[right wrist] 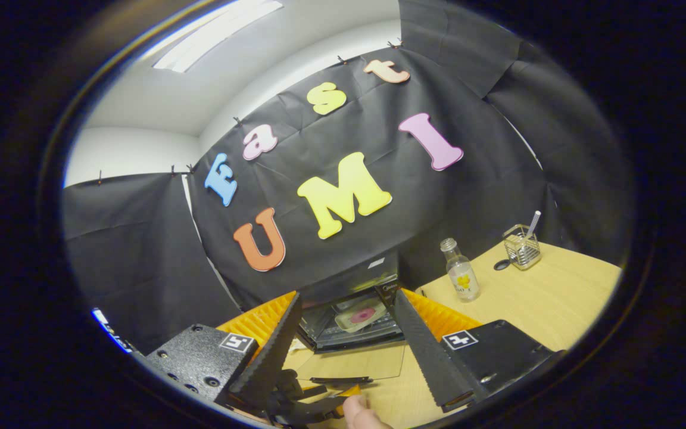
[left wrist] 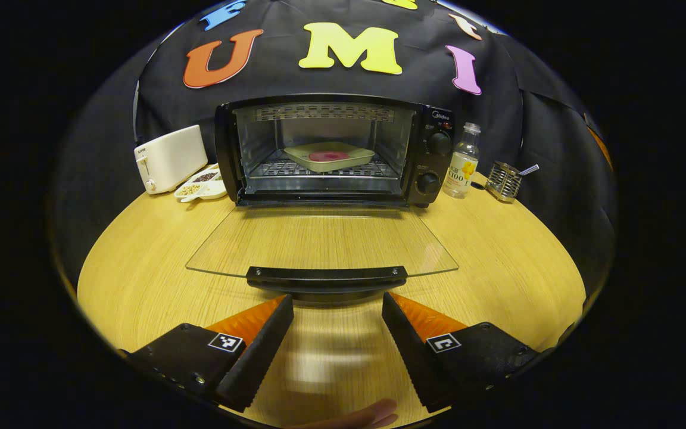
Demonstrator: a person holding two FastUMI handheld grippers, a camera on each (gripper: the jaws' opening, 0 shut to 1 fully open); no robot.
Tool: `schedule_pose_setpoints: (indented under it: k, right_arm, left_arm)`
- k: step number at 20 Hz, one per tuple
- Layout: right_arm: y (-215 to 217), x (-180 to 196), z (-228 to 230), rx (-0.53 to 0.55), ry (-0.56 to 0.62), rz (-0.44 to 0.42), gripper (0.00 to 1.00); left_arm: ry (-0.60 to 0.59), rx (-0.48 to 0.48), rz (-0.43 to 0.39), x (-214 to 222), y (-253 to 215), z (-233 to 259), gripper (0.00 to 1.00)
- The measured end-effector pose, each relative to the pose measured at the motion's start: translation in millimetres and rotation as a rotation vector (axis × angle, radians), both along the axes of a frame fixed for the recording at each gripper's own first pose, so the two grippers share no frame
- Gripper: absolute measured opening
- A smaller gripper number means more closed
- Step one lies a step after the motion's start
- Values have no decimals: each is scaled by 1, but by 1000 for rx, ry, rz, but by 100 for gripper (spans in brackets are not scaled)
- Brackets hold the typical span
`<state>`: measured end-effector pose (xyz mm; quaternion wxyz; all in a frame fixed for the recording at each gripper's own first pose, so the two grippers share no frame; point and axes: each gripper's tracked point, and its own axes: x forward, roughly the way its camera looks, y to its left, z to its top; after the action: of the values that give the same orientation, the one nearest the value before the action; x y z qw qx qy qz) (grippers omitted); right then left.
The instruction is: Open the electric oven with the left hand, put the food in, and close the electric oven.
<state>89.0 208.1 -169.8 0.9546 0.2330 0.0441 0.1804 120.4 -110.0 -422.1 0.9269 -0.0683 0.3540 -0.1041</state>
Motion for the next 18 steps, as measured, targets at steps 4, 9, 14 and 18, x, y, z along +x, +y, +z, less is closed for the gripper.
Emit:
schedule_pose_setpoints:
  k: [4,9,14,18]
  right_arm:
    - [-3,-1,-4,14,5,15,99]
    - [-3,-2,-10,-22,33,30,94]
    - [-16,-5,-4,-194,-16,-37,94]
    - [-27,-12,8,-337,-81,-102,94]
  left_arm:
    - [58,-27,13,1,-1,0,95]
    - [12,-24,30,13,4,20,94]
    - [3,-4,35,17,5,33,94]
    - [-45,16,41,27,9,54,93]
